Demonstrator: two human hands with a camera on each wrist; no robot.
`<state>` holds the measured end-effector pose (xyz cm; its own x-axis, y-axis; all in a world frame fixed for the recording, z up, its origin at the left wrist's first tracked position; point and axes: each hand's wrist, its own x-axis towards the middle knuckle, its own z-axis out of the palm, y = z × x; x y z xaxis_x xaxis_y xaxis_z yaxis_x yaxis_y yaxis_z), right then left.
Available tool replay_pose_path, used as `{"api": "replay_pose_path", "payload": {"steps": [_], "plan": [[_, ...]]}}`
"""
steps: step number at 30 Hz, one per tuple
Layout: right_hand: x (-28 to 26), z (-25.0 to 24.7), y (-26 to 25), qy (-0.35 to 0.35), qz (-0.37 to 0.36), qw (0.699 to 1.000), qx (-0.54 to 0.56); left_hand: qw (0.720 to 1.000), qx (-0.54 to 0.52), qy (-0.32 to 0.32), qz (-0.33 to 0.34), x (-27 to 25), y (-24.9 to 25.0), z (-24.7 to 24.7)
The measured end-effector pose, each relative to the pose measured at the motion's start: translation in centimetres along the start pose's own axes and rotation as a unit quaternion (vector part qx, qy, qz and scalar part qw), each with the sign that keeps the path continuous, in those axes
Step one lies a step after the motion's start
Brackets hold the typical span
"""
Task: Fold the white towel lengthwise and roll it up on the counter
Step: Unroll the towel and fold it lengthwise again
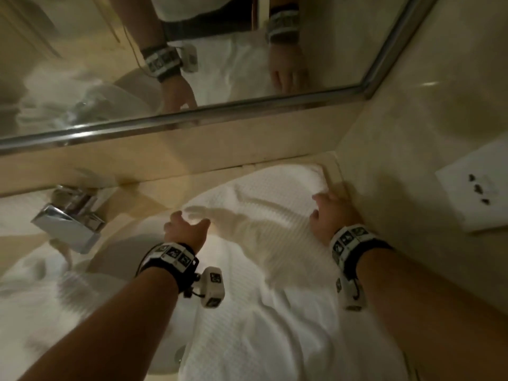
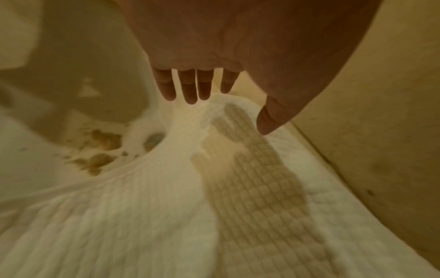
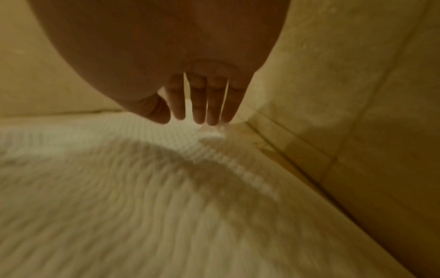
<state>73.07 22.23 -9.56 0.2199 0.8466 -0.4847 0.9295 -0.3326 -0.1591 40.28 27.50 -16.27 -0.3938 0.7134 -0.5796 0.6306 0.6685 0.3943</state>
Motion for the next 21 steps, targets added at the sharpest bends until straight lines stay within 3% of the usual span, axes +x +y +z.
{"api": "replay_pose_path", "payload": {"steps": [3,6,11,17,21], "plan": [[-0.8,3.5,0.3,-0.078,-0.019,0.996,-0.048,0.995,-0.007,-0.067,-0.07,1.3,-3.0,2.0],[-0.4,4.4,0.5,-0.114,0.013,0.993,-0.043,0.993,0.004,-0.096,-0.075,1.8,-4.5,2.4],[1.1,4.3,0.1,-0.114,0.039,0.988,-0.091,0.985,0.035,-0.142,-0.092,1.2,-6.3,2.2],[2.6,4.3,-0.7,-0.131,0.077,0.983,-0.104,0.975,-0.119,-0.159,-0.102,1.0,-6.2,3.3],[3.5,4.5,-0.7,-0.121,0.087,0.983,-0.109,0.962,-0.242,-0.099,-0.083,2.5,-4.4,3.4]]}}
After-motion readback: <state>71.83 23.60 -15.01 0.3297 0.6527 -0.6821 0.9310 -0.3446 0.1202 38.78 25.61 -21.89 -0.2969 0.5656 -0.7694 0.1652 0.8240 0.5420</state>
